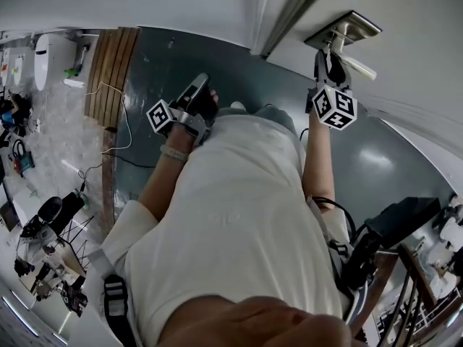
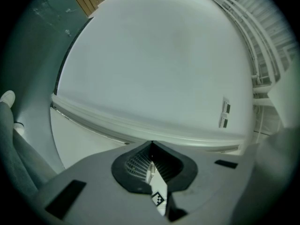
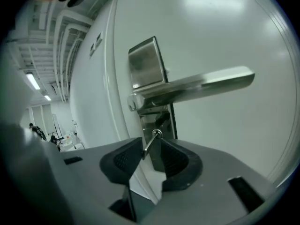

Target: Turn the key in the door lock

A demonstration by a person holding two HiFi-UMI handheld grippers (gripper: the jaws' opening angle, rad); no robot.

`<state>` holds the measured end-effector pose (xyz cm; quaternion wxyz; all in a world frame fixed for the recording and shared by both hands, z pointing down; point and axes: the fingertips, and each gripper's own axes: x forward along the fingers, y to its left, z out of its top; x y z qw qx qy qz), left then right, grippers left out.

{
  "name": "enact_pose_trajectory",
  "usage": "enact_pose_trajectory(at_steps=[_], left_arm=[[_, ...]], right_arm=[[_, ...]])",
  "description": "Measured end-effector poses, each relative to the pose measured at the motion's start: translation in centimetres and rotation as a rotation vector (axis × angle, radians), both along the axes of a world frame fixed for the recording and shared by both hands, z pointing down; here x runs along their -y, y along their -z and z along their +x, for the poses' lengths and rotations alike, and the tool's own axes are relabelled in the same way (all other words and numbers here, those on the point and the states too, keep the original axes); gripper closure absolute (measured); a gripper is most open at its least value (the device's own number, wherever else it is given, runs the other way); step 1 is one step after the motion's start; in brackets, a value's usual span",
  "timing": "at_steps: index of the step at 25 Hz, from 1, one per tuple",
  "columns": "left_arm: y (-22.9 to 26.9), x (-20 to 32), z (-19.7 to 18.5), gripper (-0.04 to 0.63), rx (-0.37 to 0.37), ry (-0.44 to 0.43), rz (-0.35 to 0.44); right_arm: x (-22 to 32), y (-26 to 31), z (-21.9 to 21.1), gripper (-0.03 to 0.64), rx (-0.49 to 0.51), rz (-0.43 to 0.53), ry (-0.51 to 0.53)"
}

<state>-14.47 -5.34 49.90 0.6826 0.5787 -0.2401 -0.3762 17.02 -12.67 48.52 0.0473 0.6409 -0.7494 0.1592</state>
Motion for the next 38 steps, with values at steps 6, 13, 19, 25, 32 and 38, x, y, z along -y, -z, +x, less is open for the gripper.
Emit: enact_pose_trajectory(at_steps=[6, 13, 19, 25, 32, 38], left_arm=[[-0.5, 0.2, -0.4, 0.589, -0.023, 0.036, -0.005], [-1.1, 0.0, -0.5, 0.589, -0.03, 0.049, -0.014], [-1.9, 0.0, -0.3, 0.589, -0.003, 0.033, -0.012], [-1.4, -0.3, -0.4, 0.589, 0.04, 0.026, -0.021], [-0.1, -0.3, -0.2, 0.589, 0.089, 0.005, -0.022], [0.1, -0.2, -0.2, 0.589, 0.099, 0.001, -0.022]], right_arm=[[0.4, -0.8, 0.0, 0.543, 0.135, -0.035, -0.018], [0.6, -1.5, 0.2, 0.557, 0.449, -0.056, -0.059], [1.0, -2.5, 0.3, 0.558, 0.887, -0.043, -0.109], [0.5, -2.8, 0.9, 0.577, 1.467, -0.013, -0.18], [0.3, -3.7, 1.4, 0.578, 2.114, 0.18, -0.059], [0.4, -3.5, 1.5, 0.577, 2.136, 0.197, -0.016]])
